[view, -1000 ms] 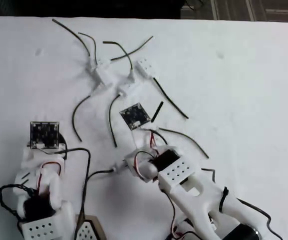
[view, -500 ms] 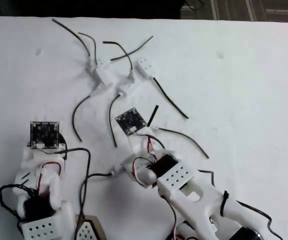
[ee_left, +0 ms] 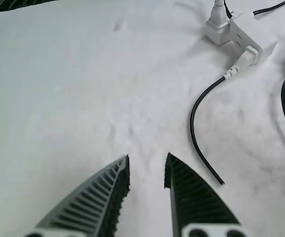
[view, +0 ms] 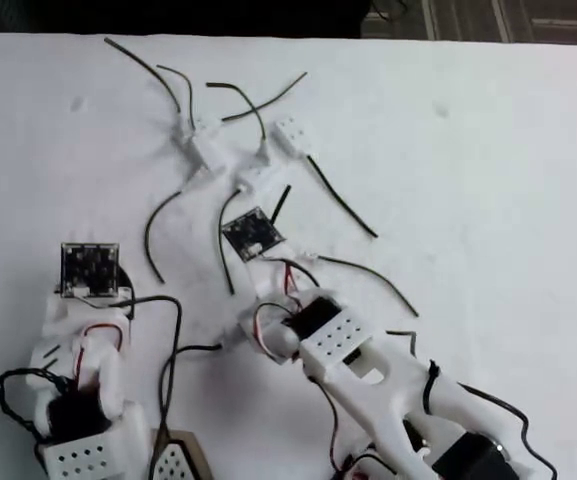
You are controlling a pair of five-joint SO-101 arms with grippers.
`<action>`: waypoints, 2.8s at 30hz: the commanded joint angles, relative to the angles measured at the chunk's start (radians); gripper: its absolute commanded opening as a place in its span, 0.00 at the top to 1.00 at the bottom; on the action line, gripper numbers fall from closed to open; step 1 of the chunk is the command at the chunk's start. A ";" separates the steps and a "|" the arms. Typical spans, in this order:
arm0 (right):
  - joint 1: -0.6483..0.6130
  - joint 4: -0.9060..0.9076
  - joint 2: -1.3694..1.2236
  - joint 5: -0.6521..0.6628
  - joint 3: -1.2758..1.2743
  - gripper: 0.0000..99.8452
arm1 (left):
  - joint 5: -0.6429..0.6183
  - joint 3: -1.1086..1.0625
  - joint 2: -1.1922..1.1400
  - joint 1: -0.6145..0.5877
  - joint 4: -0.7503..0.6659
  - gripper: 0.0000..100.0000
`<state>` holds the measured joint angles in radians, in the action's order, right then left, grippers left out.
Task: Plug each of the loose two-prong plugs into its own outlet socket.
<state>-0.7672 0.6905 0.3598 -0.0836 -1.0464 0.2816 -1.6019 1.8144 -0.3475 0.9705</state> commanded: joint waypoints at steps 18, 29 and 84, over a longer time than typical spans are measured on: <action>0.120 -0.030 -0.031 0.183 0.477 0.98 | 0.005 0.005 0.010 -0.012 -0.021 0.86; 0.171 -0.199 -0.449 0.181 0.732 0.94 | 0.060 -0.014 0.010 -0.008 -0.029 0.86; 0.556 0.248 -0.591 0.333 0.947 0.98 | 0.064 -0.014 0.010 -0.005 -0.028 0.86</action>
<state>-0.2225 0.8239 -0.3813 0.2938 -0.1151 0.3383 -1.6218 1.8159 -0.3475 0.9613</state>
